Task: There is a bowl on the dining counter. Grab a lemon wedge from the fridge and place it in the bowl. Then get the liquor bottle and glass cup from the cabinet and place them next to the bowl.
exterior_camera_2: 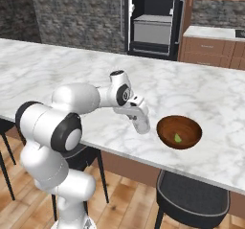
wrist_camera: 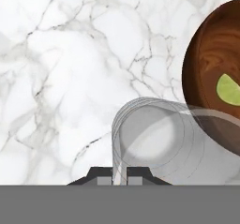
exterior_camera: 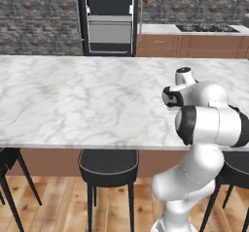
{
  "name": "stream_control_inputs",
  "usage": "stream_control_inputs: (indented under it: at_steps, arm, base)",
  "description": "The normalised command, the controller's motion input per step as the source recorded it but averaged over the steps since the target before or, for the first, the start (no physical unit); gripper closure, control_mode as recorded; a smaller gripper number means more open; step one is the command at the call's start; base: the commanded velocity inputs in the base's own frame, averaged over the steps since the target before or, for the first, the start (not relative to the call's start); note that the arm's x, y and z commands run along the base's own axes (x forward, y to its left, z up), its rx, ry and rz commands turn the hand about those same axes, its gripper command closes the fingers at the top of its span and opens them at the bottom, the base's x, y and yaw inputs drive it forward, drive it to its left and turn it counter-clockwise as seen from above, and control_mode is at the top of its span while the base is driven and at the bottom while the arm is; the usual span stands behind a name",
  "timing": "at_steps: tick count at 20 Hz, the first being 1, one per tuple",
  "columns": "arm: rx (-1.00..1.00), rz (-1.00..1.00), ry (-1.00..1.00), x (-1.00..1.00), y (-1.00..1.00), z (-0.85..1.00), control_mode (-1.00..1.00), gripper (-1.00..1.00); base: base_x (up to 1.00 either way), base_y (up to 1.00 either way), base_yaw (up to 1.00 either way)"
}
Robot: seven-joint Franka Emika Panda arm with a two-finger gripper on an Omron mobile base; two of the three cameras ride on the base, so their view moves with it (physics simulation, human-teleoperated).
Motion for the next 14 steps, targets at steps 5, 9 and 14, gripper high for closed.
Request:
stream_control_inputs:
  at_steps: [5,9,14]
  arm:
    - [0.00,0.00,0.00,0.14,-0.18,-0.27,-1.00,1.00]
    - [0.00,0.00,0.00,0.26,-0.09,-0.28,-1.00,1.00]
    - [0.00,0.00,0.00,0.22,-0.07,-0.25,-1.00,1.00]
  base:
    - [0.00,0.00,0.00]
    - [0.00,0.00,0.00]
    - [0.00,0.00,0.00]
